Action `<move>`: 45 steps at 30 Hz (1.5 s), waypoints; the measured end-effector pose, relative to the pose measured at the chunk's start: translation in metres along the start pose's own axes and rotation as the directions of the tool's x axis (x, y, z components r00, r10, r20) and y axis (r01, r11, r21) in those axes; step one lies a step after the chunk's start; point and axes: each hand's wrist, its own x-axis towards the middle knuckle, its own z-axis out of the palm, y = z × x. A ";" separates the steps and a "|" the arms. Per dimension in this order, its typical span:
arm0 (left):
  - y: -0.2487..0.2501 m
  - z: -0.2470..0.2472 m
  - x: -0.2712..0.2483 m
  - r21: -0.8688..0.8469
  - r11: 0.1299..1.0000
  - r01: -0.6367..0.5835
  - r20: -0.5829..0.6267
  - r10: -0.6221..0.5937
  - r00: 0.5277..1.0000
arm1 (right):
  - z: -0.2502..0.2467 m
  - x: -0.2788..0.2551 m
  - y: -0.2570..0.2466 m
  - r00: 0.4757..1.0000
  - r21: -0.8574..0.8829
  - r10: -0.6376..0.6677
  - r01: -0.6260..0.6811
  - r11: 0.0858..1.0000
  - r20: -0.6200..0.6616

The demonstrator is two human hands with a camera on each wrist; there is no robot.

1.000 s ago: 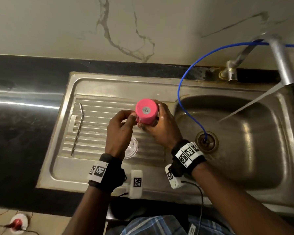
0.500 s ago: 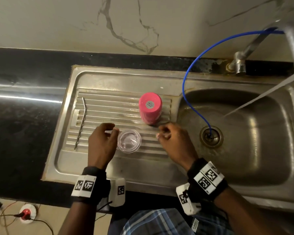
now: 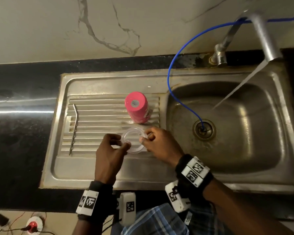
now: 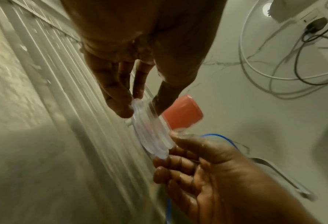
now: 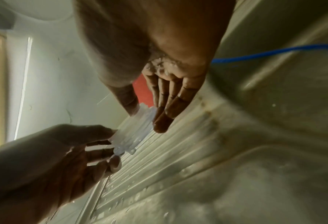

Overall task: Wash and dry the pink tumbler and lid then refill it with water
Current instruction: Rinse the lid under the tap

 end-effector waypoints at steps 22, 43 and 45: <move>0.167 0.265 0.004 -0.368 0.904 0.215 0.583 0.044 0.812 | -0.241 -0.014 0.070 0.813 0.504 0.328 -0.050 0.862 -0.482; 0.203 0.305 -0.006 -0.412 0.906 0.096 0.646 0.215 0.733 | -0.252 0.004 0.047 0.726 0.050 -0.019 0.073 0.996 -0.687; 0.198 0.307 -0.008 -0.428 0.901 0.079 0.632 0.235 0.738 | -0.257 0.013 0.041 0.774 0.170 0.090 0.024 0.985 -0.627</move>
